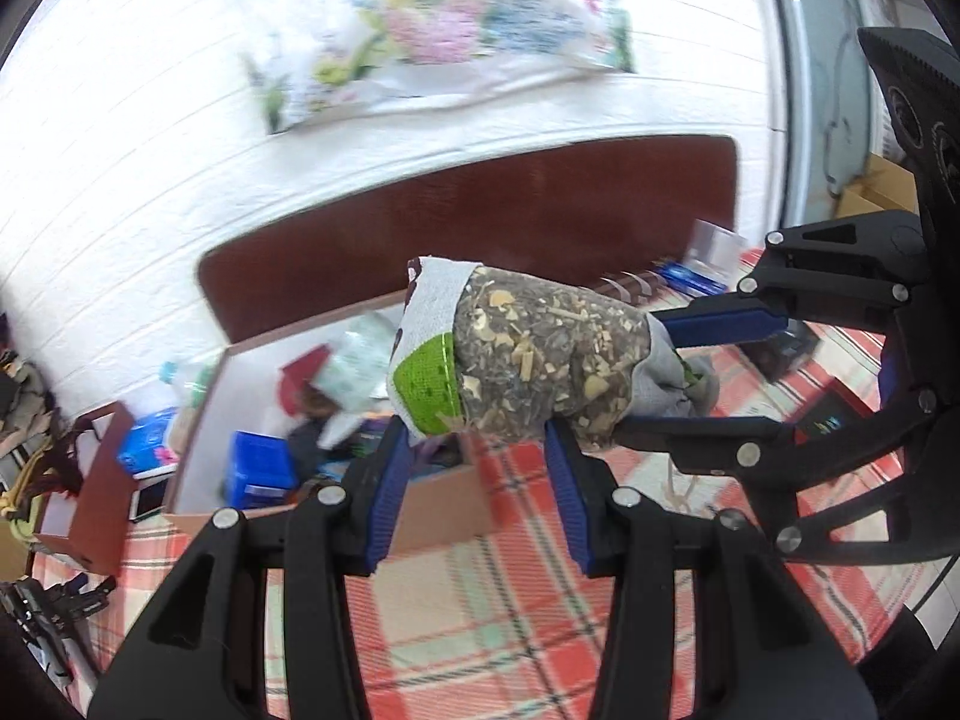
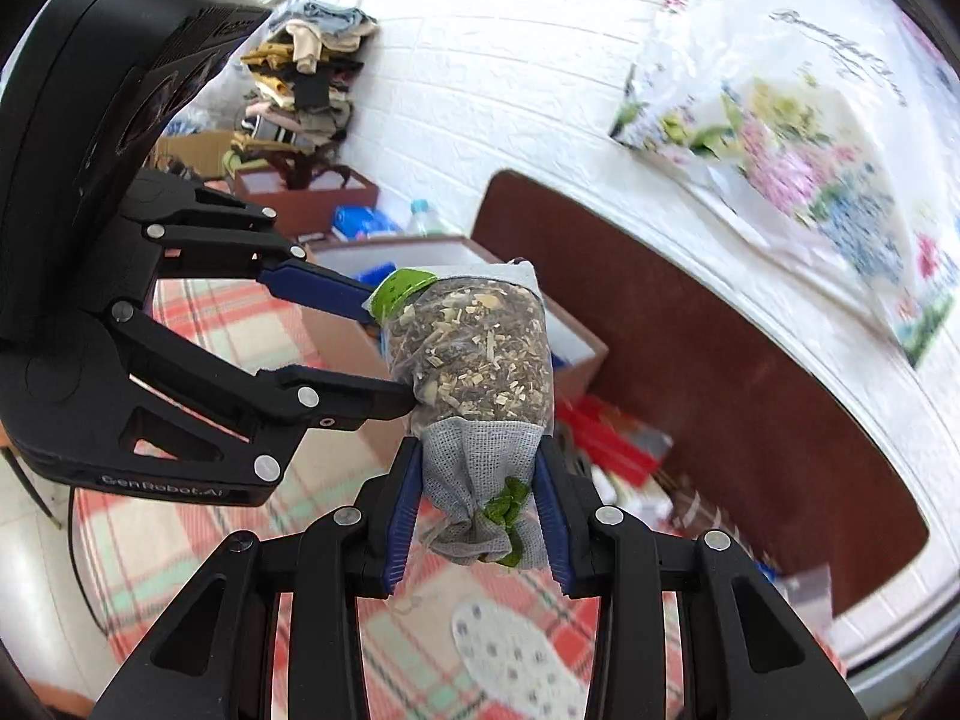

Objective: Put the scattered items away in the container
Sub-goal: 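Carry the seed bag into the cardboard box and release it, then move both grippers back toward the floral insole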

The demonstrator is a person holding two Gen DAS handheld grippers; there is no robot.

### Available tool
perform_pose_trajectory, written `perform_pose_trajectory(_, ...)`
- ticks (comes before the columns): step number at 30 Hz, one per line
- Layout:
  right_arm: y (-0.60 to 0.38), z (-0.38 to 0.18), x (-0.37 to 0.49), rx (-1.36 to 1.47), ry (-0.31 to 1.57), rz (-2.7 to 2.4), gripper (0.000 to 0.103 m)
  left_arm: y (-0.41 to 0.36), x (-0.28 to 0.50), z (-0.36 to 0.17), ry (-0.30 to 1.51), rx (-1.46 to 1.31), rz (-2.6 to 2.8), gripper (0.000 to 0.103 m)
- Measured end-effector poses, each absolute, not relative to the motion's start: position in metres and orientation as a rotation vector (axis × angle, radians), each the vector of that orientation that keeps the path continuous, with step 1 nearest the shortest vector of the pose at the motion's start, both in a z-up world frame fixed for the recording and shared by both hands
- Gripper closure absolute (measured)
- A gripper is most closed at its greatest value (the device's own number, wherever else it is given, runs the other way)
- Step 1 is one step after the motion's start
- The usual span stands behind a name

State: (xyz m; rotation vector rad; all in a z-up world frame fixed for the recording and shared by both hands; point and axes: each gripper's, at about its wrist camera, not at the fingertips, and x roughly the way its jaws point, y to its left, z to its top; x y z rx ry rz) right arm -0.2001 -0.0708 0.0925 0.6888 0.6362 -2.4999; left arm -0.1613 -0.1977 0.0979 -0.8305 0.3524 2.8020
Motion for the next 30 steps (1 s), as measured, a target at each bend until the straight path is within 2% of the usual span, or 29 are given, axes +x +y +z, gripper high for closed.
perform_pose_trajectory(9,-0.153,0.073,-0.300,0.723,0.669,-2.434,0.065,-0.283,-0.240,0.080,0.286,-0.960,2.934,0.061)
perform_pose_trajectory(12,-0.174,0.068,-0.328,0.733,0.672,-2.421,0.069,-0.305,-0.262,0.074,0.216,-1.003,2.938,0.089)
perform_pose_trajectory(14,-0.187,0.067,-0.342,0.726,0.675,-2.410,0.070,-0.318,-0.272,0.075,0.164,-1.006,2.976,0.091)
perform_pose_trajectory(15,-0.193,0.065,-0.349,0.730,0.677,-2.407,0.070,-0.325,-0.275,0.075,0.157,-1.007,3.003,0.090)
perform_pose_trajectory(17,-0.200,0.058,-0.363,0.802,0.665,-2.417,0.070,-0.335,-0.280,0.071,0.157,-1.040,3.049,0.078)
perform_pose_trajectory(19,-0.199,0.052,-0.371,0.828,0.656,-2.453,0.067,-0.340,-0.282,0.066,0.199,-1.083,3.106,0.041)
perform_pose_trajectory(20,-0.195,0.051,-0.372,0.819,0.646,-2.472,0.058,-0.344,-0.278,0.064,0.214,-1.076,3.149,0.034)
perform_pose_trajectory(21,-0.189,0.052,-0.372,0.804,0.626,-2.497,0.052,-0.348,-0.274,0.064,0.194,-1.057,3.160,0.026)
perform_pose_trajectory(22,-0.181,0.054,-0.373,0.792,0.599,-2.516,0.046,-0.352,-0.271,0.065,0.149,-1.037,3.154,0.025)
perform_pose_trajectory(25,-0.150,0.061,-0.370,0.820,0.489,-2.566,0.045,-0.349,-0.257,0.066,0.065,-1.014,3.135,0.025)
perform_pose_trajectory(30,-0.095,0.073,-0.333,0.827,0.527,-2.595,0.045,-0.306,-0.234,0.065,0.262,-0.981,3.080,0.025)
